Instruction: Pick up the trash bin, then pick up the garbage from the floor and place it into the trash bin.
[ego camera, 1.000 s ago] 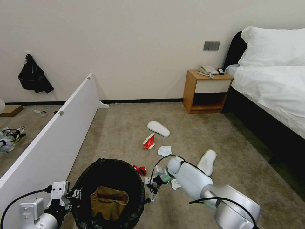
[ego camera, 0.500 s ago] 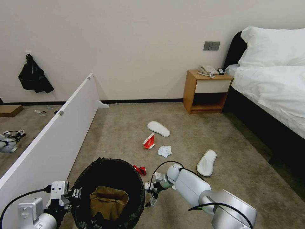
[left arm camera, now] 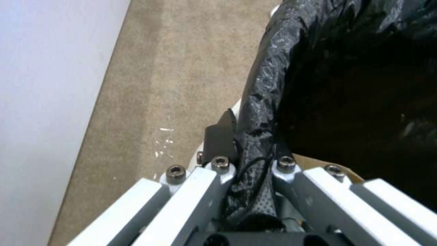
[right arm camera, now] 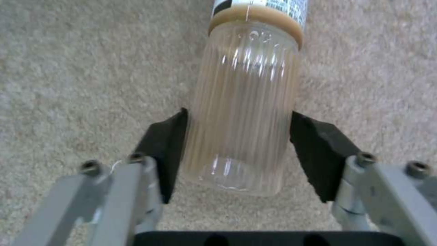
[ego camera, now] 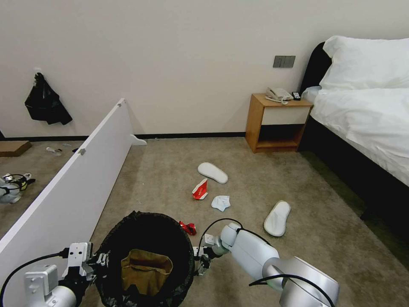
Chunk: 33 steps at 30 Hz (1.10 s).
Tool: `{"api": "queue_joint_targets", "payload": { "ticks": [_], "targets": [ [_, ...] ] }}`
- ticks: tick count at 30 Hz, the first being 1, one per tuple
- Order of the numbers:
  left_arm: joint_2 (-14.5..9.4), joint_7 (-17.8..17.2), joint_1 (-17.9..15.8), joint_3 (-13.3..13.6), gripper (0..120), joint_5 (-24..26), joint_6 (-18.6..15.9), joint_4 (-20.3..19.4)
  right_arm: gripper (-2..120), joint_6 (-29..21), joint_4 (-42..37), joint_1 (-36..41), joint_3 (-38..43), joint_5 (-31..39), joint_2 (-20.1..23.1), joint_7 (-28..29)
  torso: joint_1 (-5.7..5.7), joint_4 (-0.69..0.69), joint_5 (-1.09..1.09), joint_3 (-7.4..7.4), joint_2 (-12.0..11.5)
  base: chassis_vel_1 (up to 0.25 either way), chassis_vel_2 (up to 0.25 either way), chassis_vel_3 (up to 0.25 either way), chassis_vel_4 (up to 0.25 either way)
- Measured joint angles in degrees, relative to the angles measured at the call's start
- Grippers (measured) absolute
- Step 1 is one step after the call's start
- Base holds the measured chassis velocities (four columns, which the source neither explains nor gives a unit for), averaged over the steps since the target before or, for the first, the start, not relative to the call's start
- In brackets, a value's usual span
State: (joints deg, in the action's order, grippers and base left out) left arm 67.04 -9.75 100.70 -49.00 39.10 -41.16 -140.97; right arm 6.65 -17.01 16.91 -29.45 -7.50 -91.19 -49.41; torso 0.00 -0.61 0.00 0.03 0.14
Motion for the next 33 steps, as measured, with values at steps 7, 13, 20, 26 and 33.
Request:
{"api": "queue_joint_targets", "payload": {
  "ticks": [7,13,20,26,33],
  "targets": [
    [-0.05,0.05,0.13,0.02,3,0.02,0.0,-0.02,34,-0.17,0.17,0.11,0.05,0.19,0.42,-0.01,0.0,0.01,0.01,-0.01,0.0,0.0,0.0,0.0,0.0],
    [-0.35,0.05,0.62,0.08,3,0.07,-0.02,-0.24,34,-0.27,0.47,0.26,4.95,2.84,0.58,0.13,0.0,-0.01,0.0,0.0,0.0,0.0,0.0,0.0,0.0],
    [-0.93,0.03,0.39,0.22,3,0.46,-0.09,-0.28,34,-0.04,-3.03,0.51,10.69,8.42,3.46,0.91,0.0,0.01,0.0,0.0,0.0,0.0,0.0,0.0,0.0],
    [-2.21,0.45,0.34,0.97,3,1.62,-0.09,0.23,34,-0.08,-15.77,6.47,17.86,16.07,10.34,3.59,0.0,0.01,0.01,0.0,0.0,0.0,0.0,0.0,0.0],
    [-4.89,-0.37,-1.78,3.23,3,5.86,-0.21,1.24,34,-1.19,-42.03,18.99,32.82,33.51,17.55,7.02,0.0,0.01,0.02,0.0,0.0,0.0,0.0,0.0,0.0]
  ]
}}
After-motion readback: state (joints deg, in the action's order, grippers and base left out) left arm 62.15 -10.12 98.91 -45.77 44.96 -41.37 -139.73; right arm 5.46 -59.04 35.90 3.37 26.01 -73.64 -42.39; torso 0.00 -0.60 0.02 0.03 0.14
